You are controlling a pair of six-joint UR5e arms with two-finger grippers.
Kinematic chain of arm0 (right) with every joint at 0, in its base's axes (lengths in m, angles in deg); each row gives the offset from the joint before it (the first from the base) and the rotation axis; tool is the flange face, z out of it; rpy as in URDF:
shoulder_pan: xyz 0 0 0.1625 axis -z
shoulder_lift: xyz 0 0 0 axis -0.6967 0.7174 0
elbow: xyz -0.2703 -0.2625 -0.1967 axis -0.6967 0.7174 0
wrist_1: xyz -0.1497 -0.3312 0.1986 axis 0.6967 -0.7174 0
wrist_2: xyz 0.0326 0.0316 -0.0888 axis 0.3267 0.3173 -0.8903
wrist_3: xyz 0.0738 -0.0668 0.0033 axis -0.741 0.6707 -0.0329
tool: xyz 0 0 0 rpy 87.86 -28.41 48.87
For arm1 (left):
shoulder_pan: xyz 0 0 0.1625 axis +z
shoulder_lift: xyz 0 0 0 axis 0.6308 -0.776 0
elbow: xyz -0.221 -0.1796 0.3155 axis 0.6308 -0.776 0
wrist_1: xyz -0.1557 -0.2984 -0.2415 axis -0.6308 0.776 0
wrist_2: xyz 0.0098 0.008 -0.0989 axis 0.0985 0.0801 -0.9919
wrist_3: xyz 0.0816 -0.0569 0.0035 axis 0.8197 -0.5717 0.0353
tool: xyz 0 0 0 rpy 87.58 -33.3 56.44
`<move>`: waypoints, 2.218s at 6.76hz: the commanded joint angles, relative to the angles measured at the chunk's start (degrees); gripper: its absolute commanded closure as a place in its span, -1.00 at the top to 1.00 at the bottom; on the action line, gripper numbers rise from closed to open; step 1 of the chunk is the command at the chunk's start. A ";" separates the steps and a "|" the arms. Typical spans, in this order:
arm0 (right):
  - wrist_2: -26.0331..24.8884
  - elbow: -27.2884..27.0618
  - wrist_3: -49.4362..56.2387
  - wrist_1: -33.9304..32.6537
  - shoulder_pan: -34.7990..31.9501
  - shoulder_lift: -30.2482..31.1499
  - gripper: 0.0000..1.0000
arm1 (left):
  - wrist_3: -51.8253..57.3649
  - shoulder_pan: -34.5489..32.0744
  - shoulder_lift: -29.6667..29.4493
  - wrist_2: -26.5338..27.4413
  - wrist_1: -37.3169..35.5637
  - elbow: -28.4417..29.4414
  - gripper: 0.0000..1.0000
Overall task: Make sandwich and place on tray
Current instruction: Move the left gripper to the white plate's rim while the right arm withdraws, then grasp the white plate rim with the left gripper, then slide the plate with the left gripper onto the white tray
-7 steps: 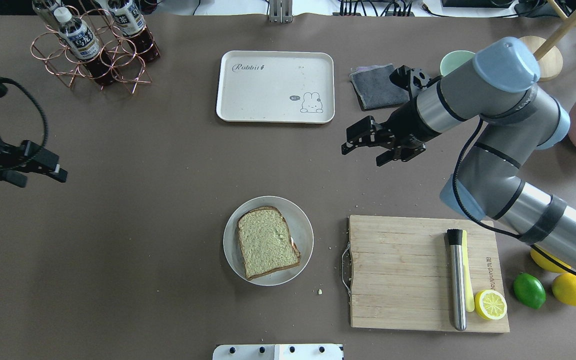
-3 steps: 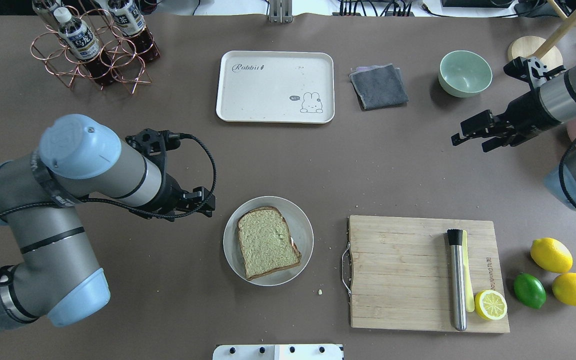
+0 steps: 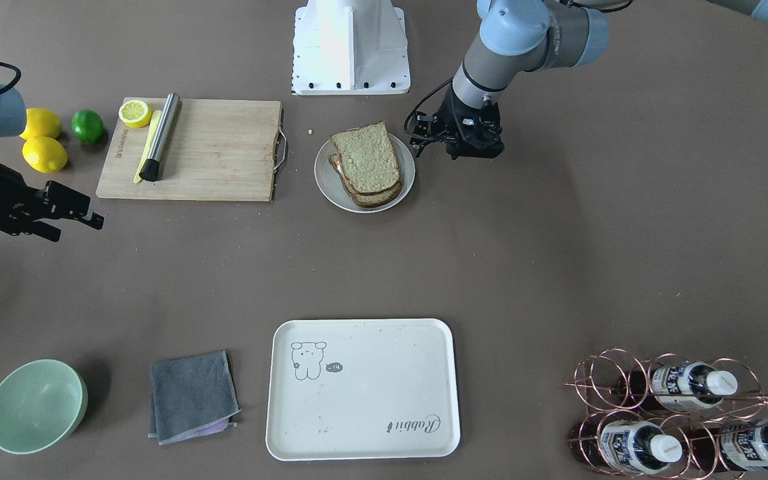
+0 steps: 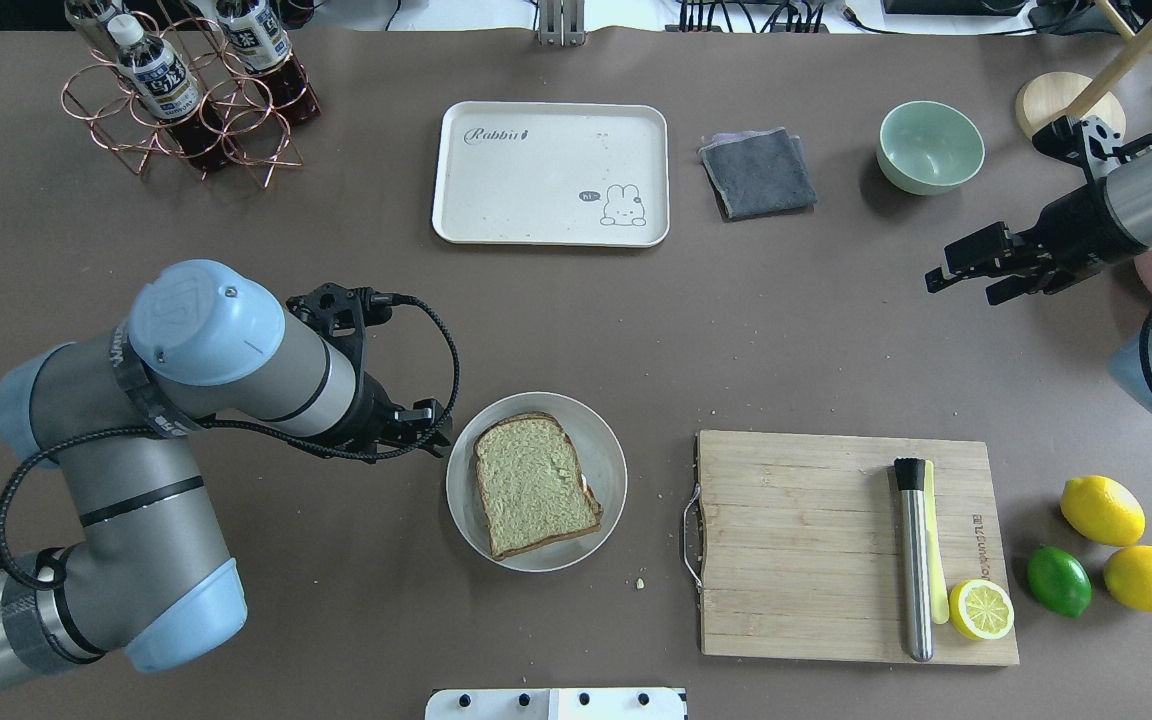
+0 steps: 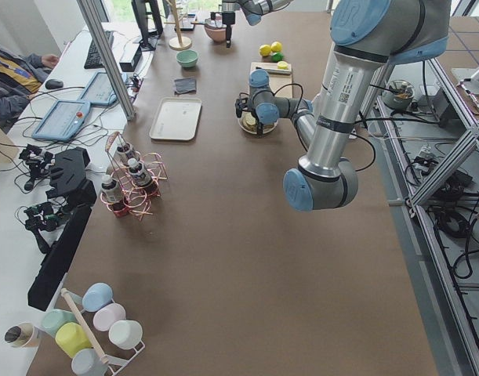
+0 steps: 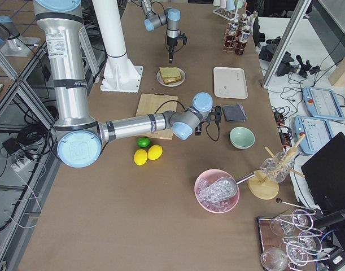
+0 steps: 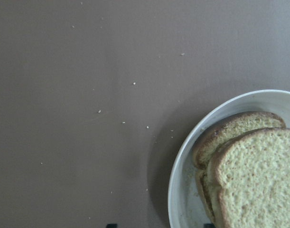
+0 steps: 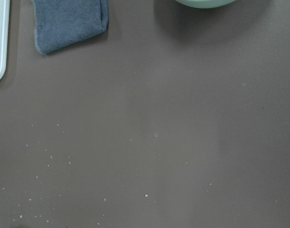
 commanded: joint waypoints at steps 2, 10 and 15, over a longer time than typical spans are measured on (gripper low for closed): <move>-0.01 0.12 1.06 -0.02 -0.11 0.53 0.99 | -2.59 1.68 -0.80 0.38 7.78 5.52 0.16; -0.10 -0.67 1.06 0.07 -0.02 0.45 0.99 | -5.58 -5.22 -4.04 -0.32 9.80 5.78 -1.00; -0.01 -4.53 0.98 0.16 -0.73 2.37 0.99 | 0.05 -22.73 -33.38 -9.12 22.41 55.53 -1.00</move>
